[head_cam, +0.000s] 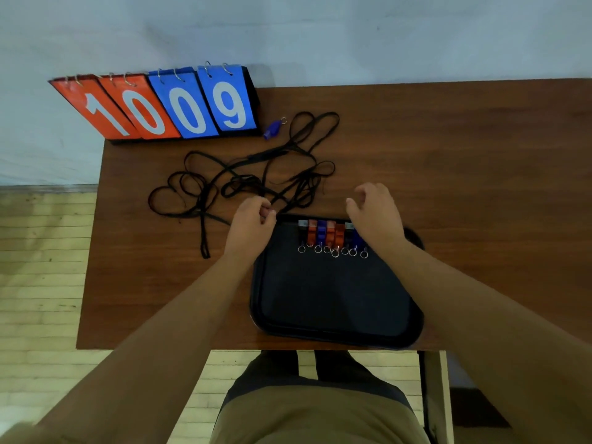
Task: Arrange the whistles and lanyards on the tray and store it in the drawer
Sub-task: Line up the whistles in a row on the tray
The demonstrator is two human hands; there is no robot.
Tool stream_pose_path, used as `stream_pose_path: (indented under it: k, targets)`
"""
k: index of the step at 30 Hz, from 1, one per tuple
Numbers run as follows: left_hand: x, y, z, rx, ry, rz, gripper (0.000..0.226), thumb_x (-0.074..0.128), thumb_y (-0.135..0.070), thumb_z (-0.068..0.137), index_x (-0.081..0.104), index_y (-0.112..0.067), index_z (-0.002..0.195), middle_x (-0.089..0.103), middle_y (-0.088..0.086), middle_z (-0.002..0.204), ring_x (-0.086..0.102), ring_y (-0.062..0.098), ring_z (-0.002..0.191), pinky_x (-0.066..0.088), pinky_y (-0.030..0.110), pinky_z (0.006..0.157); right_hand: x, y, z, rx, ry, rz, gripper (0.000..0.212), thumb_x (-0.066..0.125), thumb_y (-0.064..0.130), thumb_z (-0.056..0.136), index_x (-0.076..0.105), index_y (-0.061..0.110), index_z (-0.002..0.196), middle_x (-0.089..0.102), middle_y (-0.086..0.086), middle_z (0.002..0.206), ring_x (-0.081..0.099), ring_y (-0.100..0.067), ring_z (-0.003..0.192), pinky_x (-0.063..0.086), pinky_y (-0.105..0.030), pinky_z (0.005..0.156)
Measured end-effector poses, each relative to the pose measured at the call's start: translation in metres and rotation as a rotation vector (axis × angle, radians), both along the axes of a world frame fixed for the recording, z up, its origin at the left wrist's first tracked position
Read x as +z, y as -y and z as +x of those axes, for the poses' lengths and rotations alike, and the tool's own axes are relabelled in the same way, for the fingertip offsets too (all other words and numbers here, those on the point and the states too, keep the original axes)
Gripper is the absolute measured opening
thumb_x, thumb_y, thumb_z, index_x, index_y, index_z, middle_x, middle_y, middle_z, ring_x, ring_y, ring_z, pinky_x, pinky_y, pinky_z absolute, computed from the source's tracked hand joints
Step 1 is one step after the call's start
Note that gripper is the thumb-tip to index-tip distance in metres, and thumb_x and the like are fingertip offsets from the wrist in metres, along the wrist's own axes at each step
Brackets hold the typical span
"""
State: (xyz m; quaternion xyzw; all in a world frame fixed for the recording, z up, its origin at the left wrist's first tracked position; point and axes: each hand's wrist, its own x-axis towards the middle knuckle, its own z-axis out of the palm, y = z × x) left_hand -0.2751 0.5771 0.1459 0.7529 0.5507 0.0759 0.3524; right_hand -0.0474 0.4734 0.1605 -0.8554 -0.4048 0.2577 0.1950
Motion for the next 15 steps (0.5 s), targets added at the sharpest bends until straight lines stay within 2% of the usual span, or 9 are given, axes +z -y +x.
stream_pose_path:
  k: [3,7,10,15]
  targets:
    - [-0.009,-0.017,-0.021,0.055,-0.077,0.041,0.027,0.057,-0.023,0.099,0.058,-0.014,0.124,0.049,0.004,0.123,0.051,0.021,0.112,0.046,0.028,0.091,0.005,-0.038,-0.011,0.065,-0.017,0.034,0.035,0.055,0.031,0.098,0.056,0.012,0.128,0.052,-0.004,0.124,0.053,-0.013,0.1,0.048,-0.03,0.084]
    - [-0.028,-0.032,-0.049,0.014,-0.29,0.085,0.05,0.062,-0.027,0.096,0.048,-0.015,0.143,0.038,0.012,0.142,0.036,0.033,0.135,0.039,0.046,0.11,0.005,-0.091,-0.026,0.18,-0.001,0.054,0.034,0.056,0.029,0.098,0.057,0.01,0.126,0.052,-0.009,0.126,0.059,-0.023,0.105,0.052,-0.036,0.089]
    - [-0.043,-0.033,-0.063,-0.047,-0.353,0.046,0.062,0.059,-0.039,0.097,0.035,-0.021,0.152,0.02,0.013,0.16,0.017,0.034,0.149,0.024,0.047,0.119,0.002,-0.132,-0.035,0.234,0.036,0.091,0.033,0.055,0.027,0.097,0.056,0.01,0.126,0.051,-0.01,0.129,0.059,-0.023,0.105,0.048,-0.03,0.084]
    - [-0.056,-0.032,-0.073,-0.068,-0.263,0.023,0.062,0.054,-0.041,0.101,0.031,-0.022,0.155,0.007,0.011,0.166,0.001,0.032,0.153,0.013,0.046,0.121,-0.008,-0.194,-0.047,0.311,0.114,0.091,0.038,0.055,0.022,0.097,0.054,0.007,0.131,0.048,-0.013,0.134,0.057,-0.029,0.114,0.048,-0.036,0.094]
